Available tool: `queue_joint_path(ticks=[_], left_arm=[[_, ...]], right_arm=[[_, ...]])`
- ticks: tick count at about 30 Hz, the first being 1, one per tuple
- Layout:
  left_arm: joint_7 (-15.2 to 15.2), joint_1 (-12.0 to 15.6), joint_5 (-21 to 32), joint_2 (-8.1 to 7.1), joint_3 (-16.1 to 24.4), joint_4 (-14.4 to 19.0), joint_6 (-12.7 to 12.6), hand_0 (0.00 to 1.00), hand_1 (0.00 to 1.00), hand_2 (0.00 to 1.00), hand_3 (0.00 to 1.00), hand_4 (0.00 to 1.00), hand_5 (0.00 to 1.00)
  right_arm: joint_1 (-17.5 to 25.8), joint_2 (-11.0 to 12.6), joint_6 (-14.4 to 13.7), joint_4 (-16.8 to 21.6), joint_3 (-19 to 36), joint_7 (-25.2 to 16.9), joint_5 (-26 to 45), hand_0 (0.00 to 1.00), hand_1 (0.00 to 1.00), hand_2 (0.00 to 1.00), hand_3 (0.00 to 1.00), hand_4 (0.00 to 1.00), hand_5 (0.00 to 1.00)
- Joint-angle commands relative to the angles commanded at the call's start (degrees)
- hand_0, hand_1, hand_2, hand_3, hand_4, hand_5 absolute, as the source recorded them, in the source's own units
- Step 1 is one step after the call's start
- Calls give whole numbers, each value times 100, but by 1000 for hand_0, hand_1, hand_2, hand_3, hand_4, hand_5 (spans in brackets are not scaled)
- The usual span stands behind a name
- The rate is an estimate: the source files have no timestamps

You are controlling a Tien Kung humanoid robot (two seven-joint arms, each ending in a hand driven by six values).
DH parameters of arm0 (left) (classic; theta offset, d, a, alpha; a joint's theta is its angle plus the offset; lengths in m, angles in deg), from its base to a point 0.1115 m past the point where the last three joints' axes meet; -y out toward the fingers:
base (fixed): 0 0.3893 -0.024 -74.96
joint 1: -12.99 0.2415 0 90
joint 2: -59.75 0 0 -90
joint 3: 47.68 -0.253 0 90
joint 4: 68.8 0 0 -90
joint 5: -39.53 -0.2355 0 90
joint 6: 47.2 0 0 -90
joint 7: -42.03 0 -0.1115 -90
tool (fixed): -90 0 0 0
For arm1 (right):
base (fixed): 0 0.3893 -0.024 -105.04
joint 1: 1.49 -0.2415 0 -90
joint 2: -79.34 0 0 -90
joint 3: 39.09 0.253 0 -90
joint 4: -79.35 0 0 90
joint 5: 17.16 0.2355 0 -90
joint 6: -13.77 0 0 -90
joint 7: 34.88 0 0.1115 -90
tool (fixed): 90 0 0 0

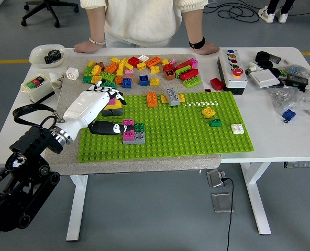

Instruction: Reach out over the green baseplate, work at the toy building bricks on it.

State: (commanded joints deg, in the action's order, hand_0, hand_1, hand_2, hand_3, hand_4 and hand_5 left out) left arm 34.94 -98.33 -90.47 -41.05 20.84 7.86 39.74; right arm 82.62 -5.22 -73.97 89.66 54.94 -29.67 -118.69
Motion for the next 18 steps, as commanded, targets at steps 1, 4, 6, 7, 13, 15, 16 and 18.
queue_joint_path(ticks=[1, 4, 6, 7, 13, 15, 16, 18], left_arm=[[-1, 1, 0, -2, 16, 11, -14, 998, 821, 773, 641, 998, 624], [-9, 10, 0, -18, 98, 72, -48, 998, 821, 773, 641, 998, 624], [-20, 27, 0, -28, 135, 105, -98, 998, 806, 761, 655, 998, 622], [-23, 30, 0, -30, 143, 112, -108, 998, 806, 761, 655, 998, 622], [-54, 200, 0, -40, 287, 356, -168, 998, 771, 733, 649, 998, 623], [-55, 231, 0, -42, 304, 400, -168, 998, 771, 733, 649, 998, 623], [-54, 253, 0, -42, 315, 425, -162, 998, 771, 733, 649, 998, 623], [-55, 306, 0, -47, 333, 473, -156, 988, 767, 731, 656, 998, 616]], right_arm=[[-2, 1, 1, 0, 1, 0, -5, 750, 637, 679, 645, 866, 563], [-13, 9, 6, 0, 11, -3, -41, 750, 637, 679, 645, 866, 563], [-15, 12, 10, 0, 20, -4, -66, 750, 637, 680, 645, 866, 563], [-15, 12, 10, 0, 22, -4, -71, 750, 637, 680, 645, 866, 563], [-40, 10, 19, 0, 26, -17, -147, 750, 637, 680, 645, 866, 563], [-43, 13, 17, 0, 28, -17, -157, 750, 637, 680, 645, 866, 563], [-39, 14, 16, 0, 30, -17, -161, 750, 637, 680, 645, 866, 563], [-26, 14, 9, 0, 38, -19, -158, 750, 637, 679, 645, 865, 563]])
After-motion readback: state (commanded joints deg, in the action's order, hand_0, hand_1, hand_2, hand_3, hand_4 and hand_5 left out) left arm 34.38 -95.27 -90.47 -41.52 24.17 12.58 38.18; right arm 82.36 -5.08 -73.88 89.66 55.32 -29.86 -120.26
